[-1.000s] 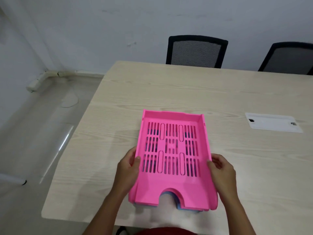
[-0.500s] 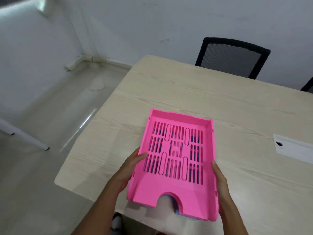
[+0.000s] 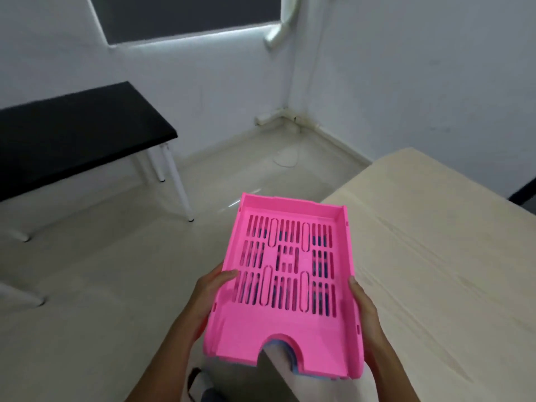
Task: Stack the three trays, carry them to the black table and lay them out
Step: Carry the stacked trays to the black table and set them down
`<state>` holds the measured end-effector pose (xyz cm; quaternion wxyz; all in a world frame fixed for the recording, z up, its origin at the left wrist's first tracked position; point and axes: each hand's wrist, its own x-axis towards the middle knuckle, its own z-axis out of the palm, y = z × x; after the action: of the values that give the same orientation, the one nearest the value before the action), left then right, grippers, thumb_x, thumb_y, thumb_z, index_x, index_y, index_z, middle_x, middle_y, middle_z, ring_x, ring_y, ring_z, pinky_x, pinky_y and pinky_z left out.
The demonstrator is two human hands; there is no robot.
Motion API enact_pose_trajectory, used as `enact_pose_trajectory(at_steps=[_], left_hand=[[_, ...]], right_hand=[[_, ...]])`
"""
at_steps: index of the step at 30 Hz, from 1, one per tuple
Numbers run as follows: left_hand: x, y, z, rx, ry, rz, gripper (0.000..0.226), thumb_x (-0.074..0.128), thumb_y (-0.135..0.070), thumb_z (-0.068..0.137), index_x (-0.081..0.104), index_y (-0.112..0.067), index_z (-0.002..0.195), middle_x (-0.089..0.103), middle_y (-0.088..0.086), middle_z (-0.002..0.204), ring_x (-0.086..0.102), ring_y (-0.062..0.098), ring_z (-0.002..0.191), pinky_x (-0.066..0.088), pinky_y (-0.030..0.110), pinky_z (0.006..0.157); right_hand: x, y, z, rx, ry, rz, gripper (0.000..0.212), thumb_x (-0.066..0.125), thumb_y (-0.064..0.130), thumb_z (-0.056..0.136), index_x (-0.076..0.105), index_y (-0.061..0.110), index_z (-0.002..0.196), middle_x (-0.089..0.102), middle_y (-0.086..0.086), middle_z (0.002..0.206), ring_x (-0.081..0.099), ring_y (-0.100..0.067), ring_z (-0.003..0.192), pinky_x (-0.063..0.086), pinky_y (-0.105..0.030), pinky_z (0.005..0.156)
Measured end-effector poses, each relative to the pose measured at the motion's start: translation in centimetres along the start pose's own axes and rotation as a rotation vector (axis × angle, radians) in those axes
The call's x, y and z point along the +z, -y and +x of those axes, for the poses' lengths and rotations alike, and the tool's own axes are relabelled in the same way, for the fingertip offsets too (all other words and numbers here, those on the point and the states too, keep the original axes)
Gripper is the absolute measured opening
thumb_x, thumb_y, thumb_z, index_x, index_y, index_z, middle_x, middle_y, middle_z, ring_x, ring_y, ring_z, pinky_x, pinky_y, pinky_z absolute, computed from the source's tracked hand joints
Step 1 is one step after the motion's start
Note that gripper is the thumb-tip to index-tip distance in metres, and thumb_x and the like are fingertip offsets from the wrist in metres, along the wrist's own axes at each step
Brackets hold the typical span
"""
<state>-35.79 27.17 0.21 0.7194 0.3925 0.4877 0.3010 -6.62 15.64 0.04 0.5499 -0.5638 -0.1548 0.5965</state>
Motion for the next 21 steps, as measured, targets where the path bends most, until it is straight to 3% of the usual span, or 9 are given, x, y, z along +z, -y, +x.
enact_pose_trajectory(at_steps=[2, 7, 10, 14, 18, 21], left_hand=[[-5.2, -1.8, -0.1, 0.037, -0.073, -0.024, 0.060, 0.076, -0.039, 0.067, 0.070, -0.018, 0.123, 0.076, 0.023, 0.106, 0.074, 0.038, 0.087, 0.056, 0.054, 0.087], [-17.3, -6.0, -1.2, 0.136, -0.270, -0.090, 0.057, 0.075, -0.037, 0.068, 0.070, -0.018, 0.122, 0.076, 0.023, 0.107, 0.074, 0.041, 0.093, 0.055, 0.058, 0.090], [-23.6, -7.7, -2.6, 0.167, -0.382, -0.163, 0.061, 0.077, -0.040, 0.065, 0.070, -0.017, 0.121, 0.075, 0.025, 0.107, 0.073, 0.042, 0.092, 0.055, 0.061, 0.088], [-30.6, -9.2, -3.8, 0.179, -0.505, -0.244, 0.060, 0.078, -0.034, 0.068, 0.067, -0.011, 0.122, 0.074, 0.027, 0.104, 0.072, 0.040, 0.085, 0.057, 0.058, 0.084], [-35.9, -11.0, -3.1, 0.223, -0.554, -0.295, 0.066, 0.080, -0.038, 0.064, 0.068, -0.013, 0.123, 0.072, 0.029, 0.109, 0.070, 0.041, 0.090, 0.054, 0.063, 0.090], [-40.1, -13.1, -0.9, 0.237, -0.581, -0.286, 0.069, 0.085, -0.046, 0.059, 0.070, -0.014, 0.119, 0.074, 0.027, 0.105, 0.071, 0.040, 0.085, 0.056, 0.061, 0.086]], right_hand=[[5.7, 0.1, 2.6, 0.015, 0.082, -0.049, 0.066, 0.061, 0.052, 0.088, 0.062, 0.002, 0.131, 0.065, -0.033, 0.126, 0.066, -0.050, 0.109, 0.051, -0.063, 0.097], [19.5, -0.7, 8.9, 0.028, 0.285, -0.153, 0.064, 0.057, 0.048, 0.090, 0.060, -0.001, 0.130, 0.065, -0.035, 0.123, 0.068, -0.045, 0.098, 0.055, -0.058, 0.090], [27.5, -1.3, 11.5, 0.032, 0.392, -0.201, 0.070, 0.066, 0.054, 0.084, 0.060, 0.004, 0.132, 0.064, -0.033, 0.126, 0.066, -0.048, 0.107, 0.047, -0.068, 0.099], [36.2, -2.7, 14.0, 0.014, 0.542, -0.223, 0.055, 0.052, 0.042, 0.095, 0.059, 0.003, 0.132, 0.067, -0.033, 0.120, 0.070, -0.048, 0.099, 0.056, -0.061, 0.088], [43.8, -3.0, 16.9, 0.000, 0.598, -0.287, 0.072, 0.067, 0.057, 0.081, 0.060, 0.005, 0.131, 0.068, -0.034, 0.118, 0.068, -0.055, 0.099, 0.056, -0.065, 0.085], [49.0, -3.1, 20.5, -0.005, 0.630, -0.337, 0.079, 0.068, 0.063, 0.076, 0.062, 0.005, 0.129, 0.068, -0.034, 0.115, 0.070, -0.052, 0.094, 0.057, -0.062, 0.084]])
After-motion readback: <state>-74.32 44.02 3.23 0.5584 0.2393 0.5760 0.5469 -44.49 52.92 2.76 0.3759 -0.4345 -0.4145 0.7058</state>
